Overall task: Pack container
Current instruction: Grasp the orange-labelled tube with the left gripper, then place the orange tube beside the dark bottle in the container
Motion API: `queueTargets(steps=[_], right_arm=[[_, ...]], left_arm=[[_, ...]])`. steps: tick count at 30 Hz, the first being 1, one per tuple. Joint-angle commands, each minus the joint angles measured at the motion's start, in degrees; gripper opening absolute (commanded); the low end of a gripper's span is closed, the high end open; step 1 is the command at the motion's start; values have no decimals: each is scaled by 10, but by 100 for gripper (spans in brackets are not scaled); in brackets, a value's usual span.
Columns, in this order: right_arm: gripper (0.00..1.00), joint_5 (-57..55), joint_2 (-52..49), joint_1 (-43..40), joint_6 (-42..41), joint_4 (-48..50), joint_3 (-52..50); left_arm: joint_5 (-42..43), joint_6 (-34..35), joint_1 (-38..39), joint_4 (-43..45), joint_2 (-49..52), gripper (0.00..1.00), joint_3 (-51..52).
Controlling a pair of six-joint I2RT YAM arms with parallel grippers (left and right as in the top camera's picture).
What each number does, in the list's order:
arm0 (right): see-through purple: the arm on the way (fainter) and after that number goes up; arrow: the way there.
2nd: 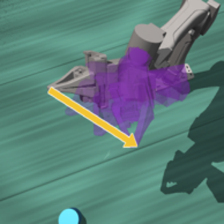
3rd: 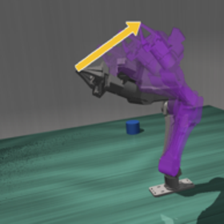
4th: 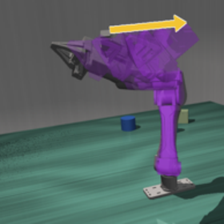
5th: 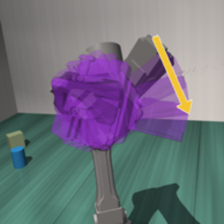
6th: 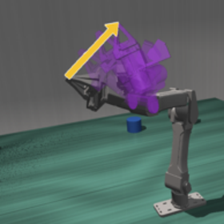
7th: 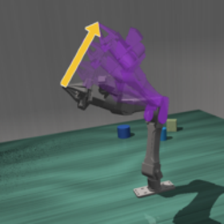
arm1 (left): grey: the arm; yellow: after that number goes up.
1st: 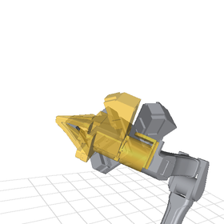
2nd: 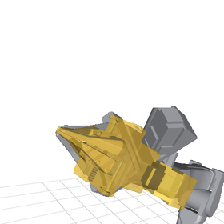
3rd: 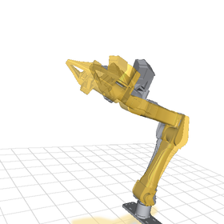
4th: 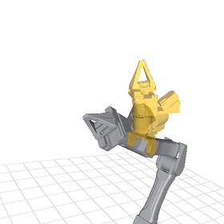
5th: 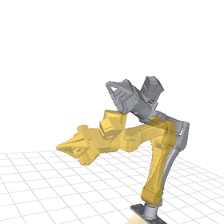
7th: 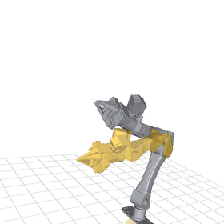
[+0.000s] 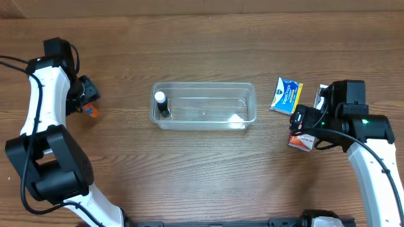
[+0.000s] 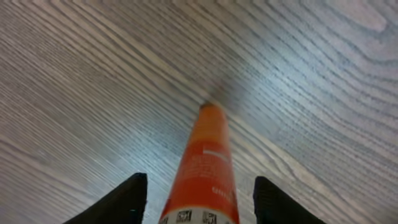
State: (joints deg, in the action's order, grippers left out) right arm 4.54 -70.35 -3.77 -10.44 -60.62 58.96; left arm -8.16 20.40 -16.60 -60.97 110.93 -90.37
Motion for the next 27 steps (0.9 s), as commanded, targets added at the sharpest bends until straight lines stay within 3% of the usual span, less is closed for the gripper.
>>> queueTargets(steps=[1,11,16,22,27], right_arm=[[100,3,7,-2,-1,3,14],[100,3,7,-2,-1,3,14],[100,3,7,-2,-1,3,14],[100,3,7,-2,-1,3,14],[100,3,7,-2,-1,3,14]], left_arm=[[1,-12,-3,8,1,44,-1],[23,-18,-2,-16,-10,4,-2],[38,-17,34,-40,-115,4,-2],[37,-15,202,-83,-289,4,-2],[37,11,311,-108,-273,4,2]])
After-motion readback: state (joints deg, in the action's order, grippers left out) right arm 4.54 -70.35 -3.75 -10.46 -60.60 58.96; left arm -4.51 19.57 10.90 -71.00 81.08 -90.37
